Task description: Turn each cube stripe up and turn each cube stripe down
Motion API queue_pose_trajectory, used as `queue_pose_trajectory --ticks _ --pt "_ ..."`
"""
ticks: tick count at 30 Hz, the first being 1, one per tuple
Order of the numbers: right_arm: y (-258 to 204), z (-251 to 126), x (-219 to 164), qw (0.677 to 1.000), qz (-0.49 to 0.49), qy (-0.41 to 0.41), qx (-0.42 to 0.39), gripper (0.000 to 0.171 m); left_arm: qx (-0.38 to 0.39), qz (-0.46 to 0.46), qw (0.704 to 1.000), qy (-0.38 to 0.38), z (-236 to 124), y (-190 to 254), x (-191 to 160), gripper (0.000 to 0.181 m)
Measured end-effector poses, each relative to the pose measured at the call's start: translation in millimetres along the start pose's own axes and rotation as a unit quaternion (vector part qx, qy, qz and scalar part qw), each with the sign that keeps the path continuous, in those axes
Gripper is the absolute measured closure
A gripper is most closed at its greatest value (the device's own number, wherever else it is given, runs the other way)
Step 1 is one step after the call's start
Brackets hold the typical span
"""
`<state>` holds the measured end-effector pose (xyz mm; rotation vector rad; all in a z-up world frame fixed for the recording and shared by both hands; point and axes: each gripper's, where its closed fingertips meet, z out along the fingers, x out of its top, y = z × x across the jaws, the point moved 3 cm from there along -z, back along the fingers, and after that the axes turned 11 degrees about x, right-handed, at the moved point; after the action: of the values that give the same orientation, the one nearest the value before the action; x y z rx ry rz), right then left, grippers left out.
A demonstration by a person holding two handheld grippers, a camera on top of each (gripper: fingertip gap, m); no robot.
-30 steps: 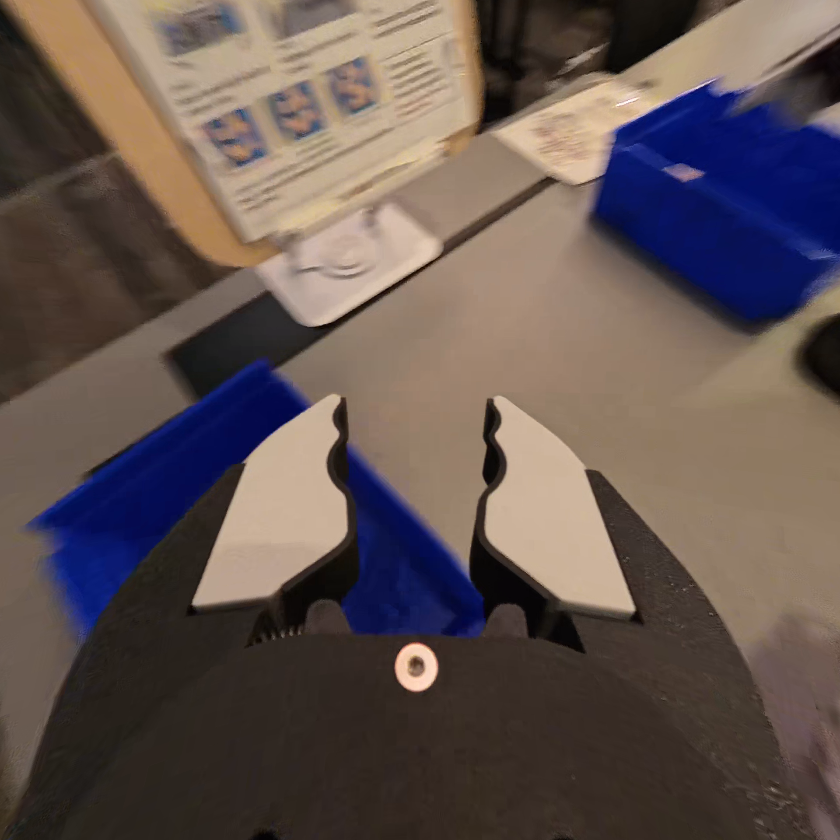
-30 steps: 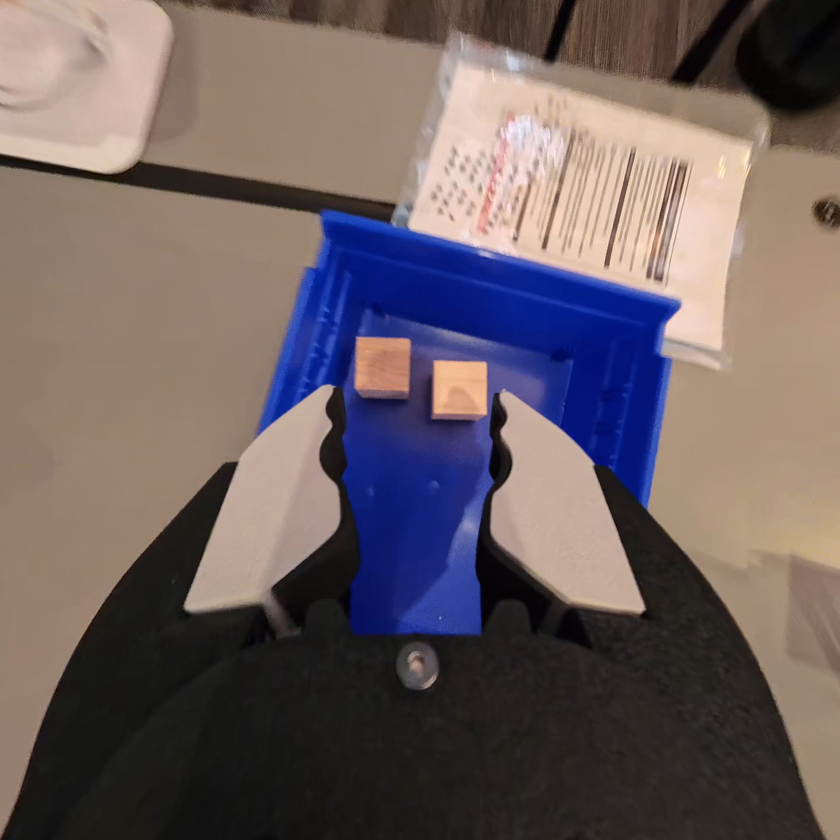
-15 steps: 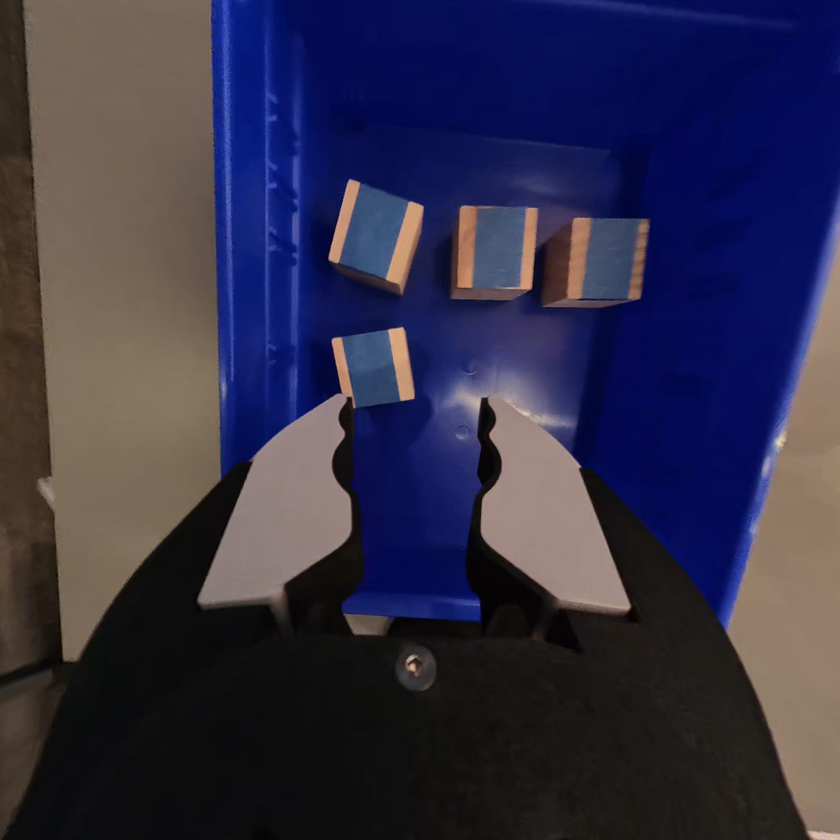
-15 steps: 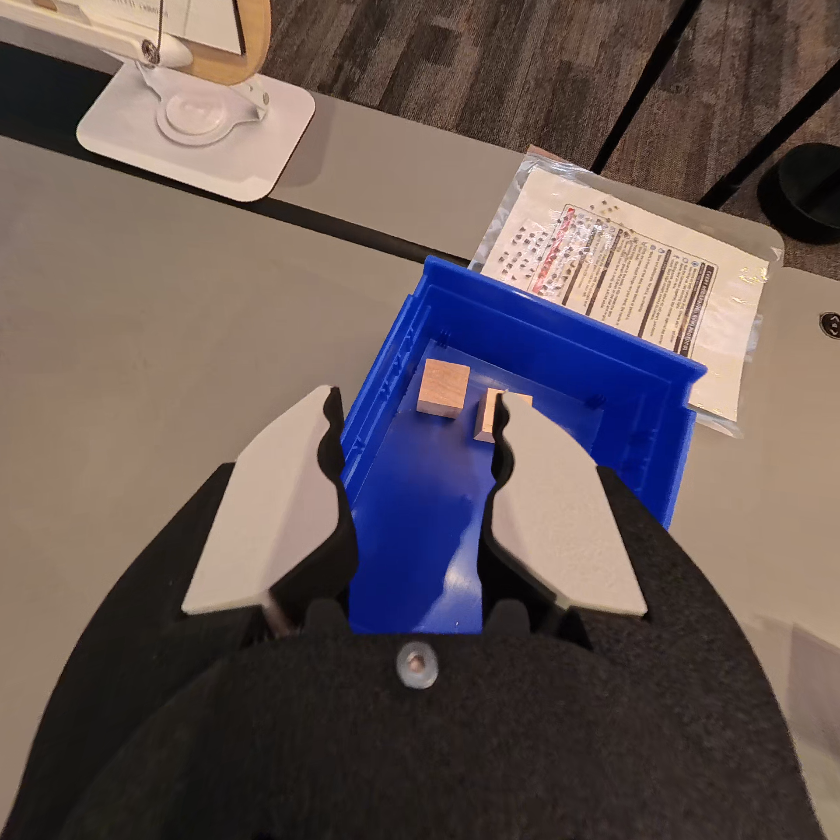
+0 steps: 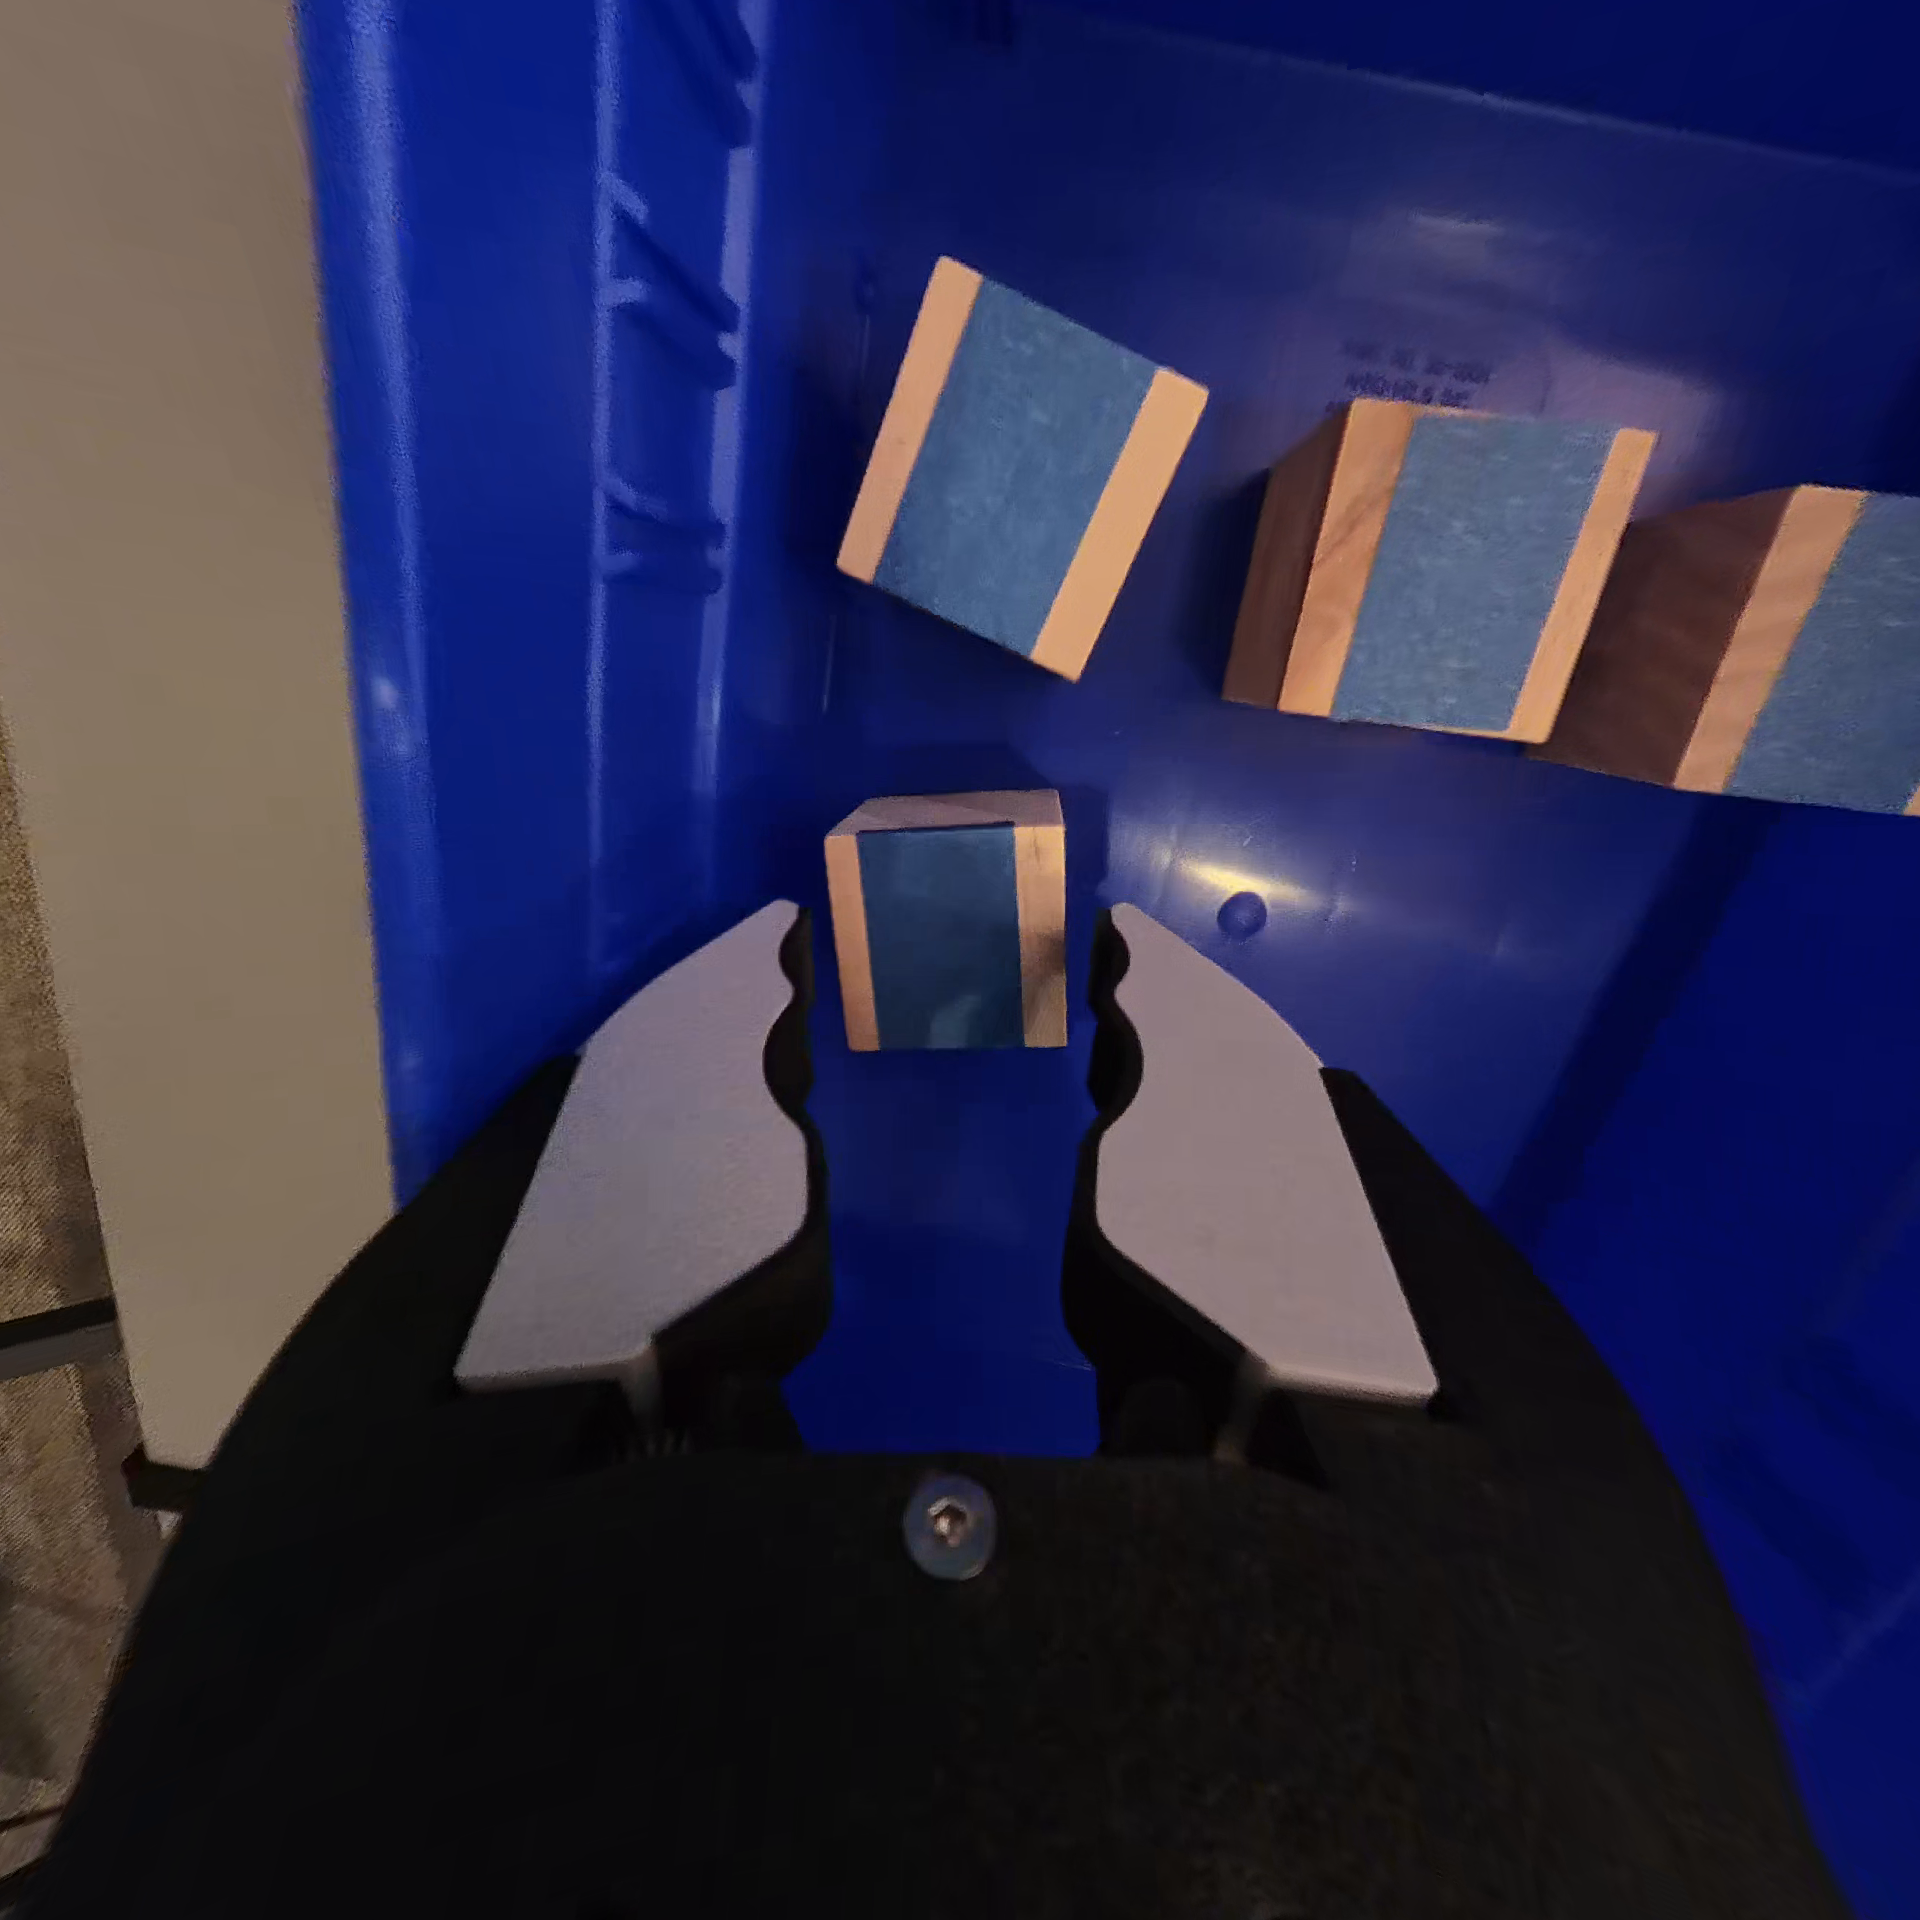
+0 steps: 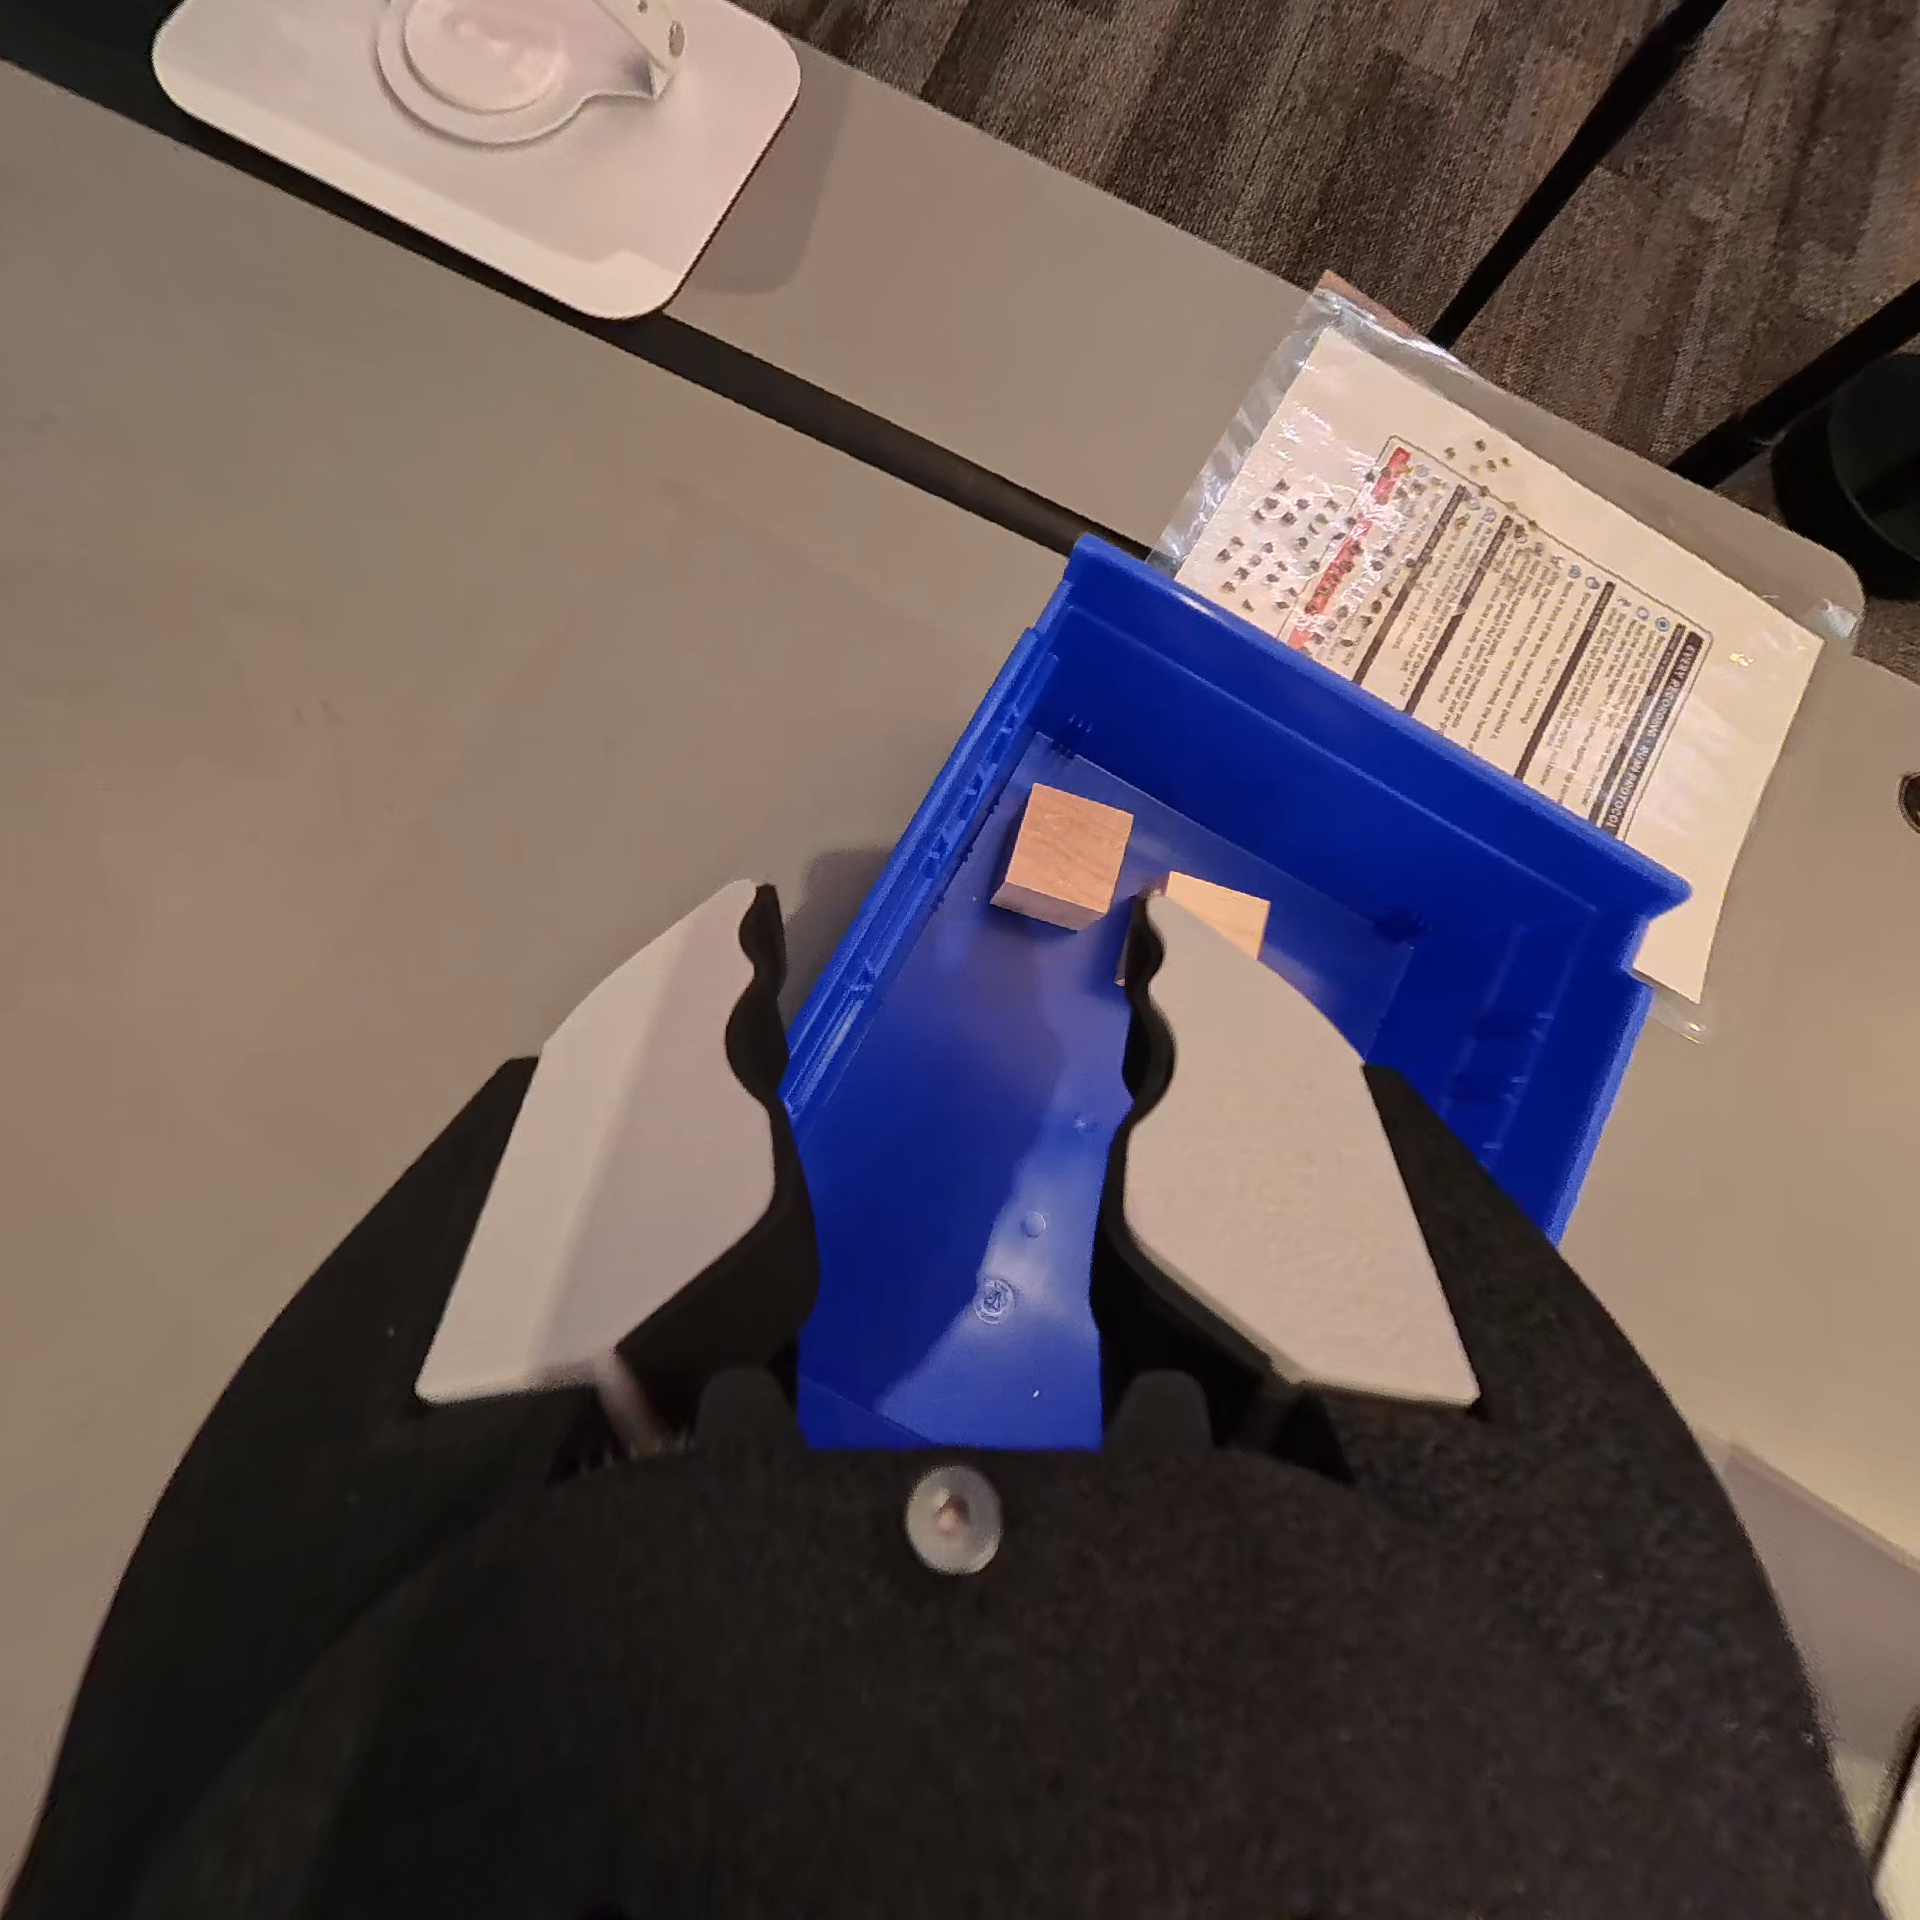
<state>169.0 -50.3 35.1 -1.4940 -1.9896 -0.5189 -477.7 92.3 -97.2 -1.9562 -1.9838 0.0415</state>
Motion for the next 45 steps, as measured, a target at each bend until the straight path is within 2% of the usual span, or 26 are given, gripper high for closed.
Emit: queue_pose_trajectory --ticks 1,4,8,11,13,15,16,18,21,22,24,28,30,35,39,41,43,45 --pt "-1 1 -1 1.0 -0.003 -0.005 -0.001 0.108 0.003 0.004 1.0 -0.004 2 1 0 0.13" --pt "-3 4 -1 1.0 -0.012 -0.014 -0.004 0.109 0.019 0.021 1.0 0.002 3 2 2 0.138" --pt "-8 5 1 1.0 -0.025 -0.016 -0.004 0.109 0.004 0.044 0.999 0.001 -4 5 -1 0.138" --pt "-17 1 7 0.999 -0.05 -0.008 -0.015 0.11 -0.034 0.043 0.998 0.034 -34 6 -2 0.138" --pt "-34 -1 17 0.996 -0.083 0.012 -0.009 0.111 -0.099 0.046 0.989 0.097 -73 16 0 0.138" --pt "-66 -2 35 0.988 -0.142 0.061 0.025 0.111 -0.208 0.072 0.958 0.185 -124 40 0 0.138" --pt "-90 -1 46 0.978 -0.176 0.097 0.061 0.113 -0.273 0.096 0.929 0.229 -153 56 -3 0.138" --pt "-152 -3 64 0.938 -0.245 0.178 0.168 0.11 -0.389 0.154 0.861 0.29 -205 89 -17 0.138" --pt "-234 -6 71 0.859 -0.335 0.289 0.259 0.104 -0.544 0.23 0.747 0.306 -263 139 -48 0.139" --pt "-251 -1 69 0.843 -0.36 0.306 0.256 0.105 -0.583 0.248 0.714 0.297 -275 154 -58 0.139" --pt "-269 11 68 0.837 -0.384 0.33 0.208 0.103 -0.636 0.277 0.67 0.265 -288 181 -74 0.139" --pt "-292 12 60 0.807 -0.397 0.383 0.21 0.106 -0.67 0.311 0.639 0.216 -292 216 -92 0.139" --pt "-295 11 59 0.799 -0.418 0.394 0.177 0.109 -0.684 0.321 0.627 0.189 -291 227 -100 0.139" --pt "-300 14 53 0.778 -0.476 0.392 0.123 0.125 -0.697 0.336 0.615 0.151 -287 246 -110 0.139" --pt "-292 6 55 0.784 -0.482 0.366 0.14 0.125 -0.704 0.335 0.61 0.14 -292 241 -112 0.135" --pt "-268 -10 64 0.799 -0.479 0.345 0.114 0.125 -0.707 0.329 0.607 0.152 -296 231 -109 0.131" --pt "-211 -30 76 0.857 -0.418 0.294 0.067 0.125 -0.683 0.328 0.626 0.185 -294 222 -101 0.128" --pt "-136 -36 64 0.936 -0.286 0.193 0.07 0.125 -0.649 0.322 0.655 0.212 -287 216 -93 0.129"
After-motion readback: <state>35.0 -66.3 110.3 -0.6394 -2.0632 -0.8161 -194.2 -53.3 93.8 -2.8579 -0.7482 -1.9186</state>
